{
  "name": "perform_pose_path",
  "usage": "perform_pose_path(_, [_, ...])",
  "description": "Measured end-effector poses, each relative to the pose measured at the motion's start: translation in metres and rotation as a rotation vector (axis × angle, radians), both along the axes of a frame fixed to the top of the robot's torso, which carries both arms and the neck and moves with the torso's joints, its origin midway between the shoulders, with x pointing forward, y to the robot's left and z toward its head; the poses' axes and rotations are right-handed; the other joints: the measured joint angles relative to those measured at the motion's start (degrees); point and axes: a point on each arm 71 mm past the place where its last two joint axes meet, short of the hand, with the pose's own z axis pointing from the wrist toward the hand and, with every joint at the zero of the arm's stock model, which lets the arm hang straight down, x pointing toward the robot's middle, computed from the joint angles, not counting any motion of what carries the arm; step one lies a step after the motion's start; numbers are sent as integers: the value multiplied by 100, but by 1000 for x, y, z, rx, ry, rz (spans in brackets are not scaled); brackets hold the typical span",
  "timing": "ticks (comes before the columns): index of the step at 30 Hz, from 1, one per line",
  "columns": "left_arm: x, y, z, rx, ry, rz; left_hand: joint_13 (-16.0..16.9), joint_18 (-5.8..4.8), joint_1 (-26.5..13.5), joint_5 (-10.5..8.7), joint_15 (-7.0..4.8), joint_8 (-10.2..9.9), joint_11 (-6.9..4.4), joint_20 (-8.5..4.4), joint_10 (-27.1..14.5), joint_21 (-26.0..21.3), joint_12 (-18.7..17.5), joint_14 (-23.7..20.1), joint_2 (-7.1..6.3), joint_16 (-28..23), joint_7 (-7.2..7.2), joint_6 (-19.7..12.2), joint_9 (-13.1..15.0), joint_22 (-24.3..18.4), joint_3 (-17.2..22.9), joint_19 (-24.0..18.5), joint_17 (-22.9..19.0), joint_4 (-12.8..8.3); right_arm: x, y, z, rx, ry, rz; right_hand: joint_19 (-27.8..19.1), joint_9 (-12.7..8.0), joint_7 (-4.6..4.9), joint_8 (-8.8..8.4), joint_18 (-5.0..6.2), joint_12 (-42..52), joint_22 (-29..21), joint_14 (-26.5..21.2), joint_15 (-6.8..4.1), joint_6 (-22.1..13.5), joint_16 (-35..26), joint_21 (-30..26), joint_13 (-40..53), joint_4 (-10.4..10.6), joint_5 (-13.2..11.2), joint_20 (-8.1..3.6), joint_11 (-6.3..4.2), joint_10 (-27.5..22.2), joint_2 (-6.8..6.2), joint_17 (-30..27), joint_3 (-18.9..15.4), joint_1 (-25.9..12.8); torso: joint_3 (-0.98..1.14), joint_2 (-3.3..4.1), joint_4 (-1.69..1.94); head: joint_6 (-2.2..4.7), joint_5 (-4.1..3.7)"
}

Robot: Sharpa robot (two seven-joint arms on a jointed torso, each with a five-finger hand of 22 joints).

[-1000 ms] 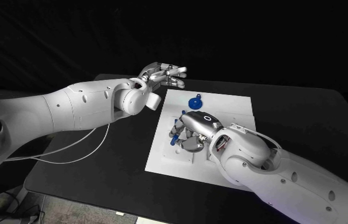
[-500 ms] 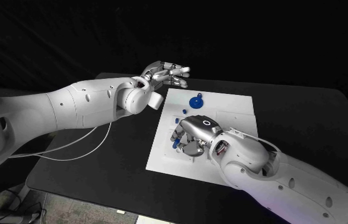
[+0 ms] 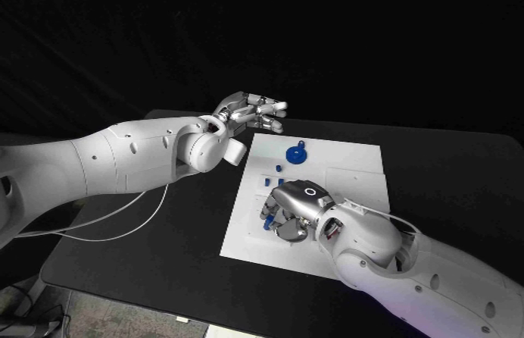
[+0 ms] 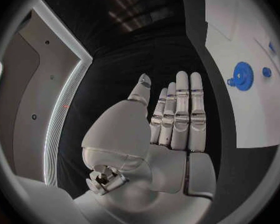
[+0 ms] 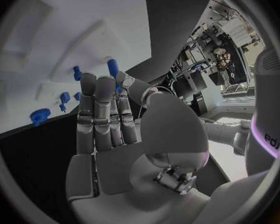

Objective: Assemble the parts on the task board

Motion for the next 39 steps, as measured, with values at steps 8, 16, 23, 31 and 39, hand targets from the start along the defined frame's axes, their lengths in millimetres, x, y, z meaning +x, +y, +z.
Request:
perform_pose_path(8, [0,0,0,3,-2,-1,0,0,0,0,0,0,0,0,0,0,0,0,0,0,-20,-21,0,-15,0,0,-7,0,1,-1,-3,-16,-7,-5,-1,0,-16,-5,0,-10,5,0,0,14,0,33,0,-25,14,2,0,2,2,-5,23,4,0,1,-2,7,10])
perform_pose_path(16, [0,-1,0,4,-3,-2,0,0,0,0,0,0,0,0,0,0,0,0,0,0,-20,-21,0,-22,0,0,-7,0,4,-3,-6,-32,-11,-15,-20,1,-19,16,0,-23,4,1,1,14,0,57,0,-19,14,21,-2,4,2,-11,44,4,3,1,-7,-16,16])
perform_pose_path(23, [0,-1,0,4,-3,-4,0,0,0,0,0,0,0,0,0,0,0,0,0,0,-20,-21,0,-21,0,0,-7,0,4,-5,-6,-37,-15,-25,-20,11,-21,16,0,1,4,3,3,12,0,57,4,-21,14,21,-5,8,1,-11,72,4,7,1,-4,-13,13])
perform_pose_path(31, [0,-1,0,4,-3,-5,0,0,0,0,0,0,0,0,0,0,0,0,0,0,-20,-20,0,-21,0,0,-7,0,5,-5,-7,-40,-16,-31,-19,13,-21,15,0,1,3,10,10,10,0,75,38,-21,13,21,-5,9,0,-11,72,4,4,1,-7,3,1])
perform_pose_path(39, [0,-2,0,4,-3,-7,0,0,0,0,0,0,0,0,0,0,0,0,0,0,-20,-20,0,-20,0,0,-6,0,2,-2,-10,-48,-13,-18,-10,15,-28,1,1,1,3,7,7,2,0,80,30,-21,13,30,-5,10,0,-18,72,4,0,1,-8,7,4])
